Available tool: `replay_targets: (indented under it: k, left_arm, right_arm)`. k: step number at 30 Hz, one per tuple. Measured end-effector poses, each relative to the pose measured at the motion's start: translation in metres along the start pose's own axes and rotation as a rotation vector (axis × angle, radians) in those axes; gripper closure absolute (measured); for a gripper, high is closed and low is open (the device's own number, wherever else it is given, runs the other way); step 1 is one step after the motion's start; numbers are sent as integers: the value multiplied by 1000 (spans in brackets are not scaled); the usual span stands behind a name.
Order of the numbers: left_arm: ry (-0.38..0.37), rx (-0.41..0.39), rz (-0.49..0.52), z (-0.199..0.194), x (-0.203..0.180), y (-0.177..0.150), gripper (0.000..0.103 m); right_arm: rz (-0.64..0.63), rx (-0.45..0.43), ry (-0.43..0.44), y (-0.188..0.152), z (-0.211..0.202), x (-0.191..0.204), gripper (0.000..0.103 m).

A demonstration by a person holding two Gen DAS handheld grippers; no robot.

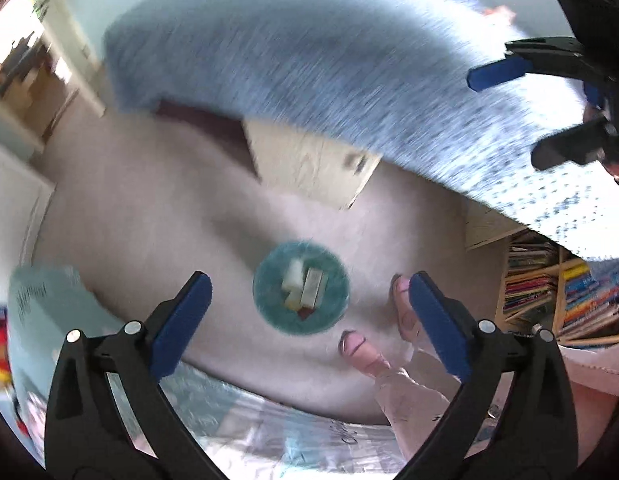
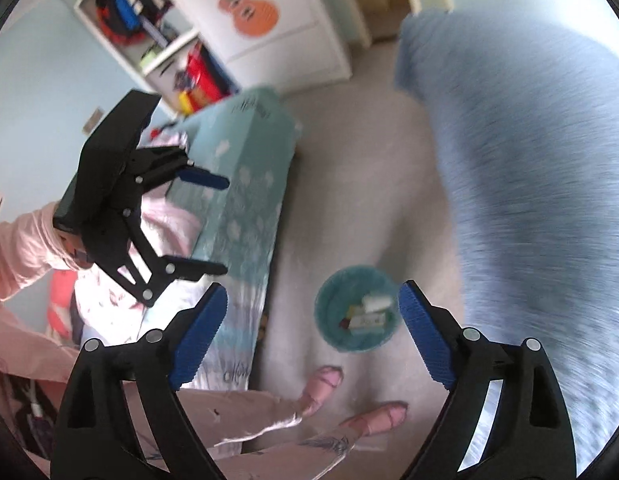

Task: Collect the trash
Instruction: 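Move both tools back over the blanket toward the blue bag and small box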

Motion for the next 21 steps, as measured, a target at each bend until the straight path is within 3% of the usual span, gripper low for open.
replay_targets:
  k: [6,14,17,21]
  left_arm:
    - [-98,-63,119,-7,-52,69,6]
    - [-153,-155,345,8,-148,178,6]
    - [-164,-196,401,23,-182,224,6]
    - [-232,-233,436,42,-228,286,6]
  right_arm:
    - [74,-114,-147,-2,-100,-48,15]
    - [82,-208,-361,-21,-218,-131,15]
    - [103,-233,-401,-27,-257,-172,15]
    - [88,-245,-441,-31,-300,-222,15]
Point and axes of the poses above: each gripper's, at about its wrist camera, not at the fingertips, and z roughly the way its jaws point, x to its left, y to its top, the point moved 8 cm from there along z, roughly the way its jaws point, and after that the axes turned 12 degrees about -x, right-handed, at the moved point
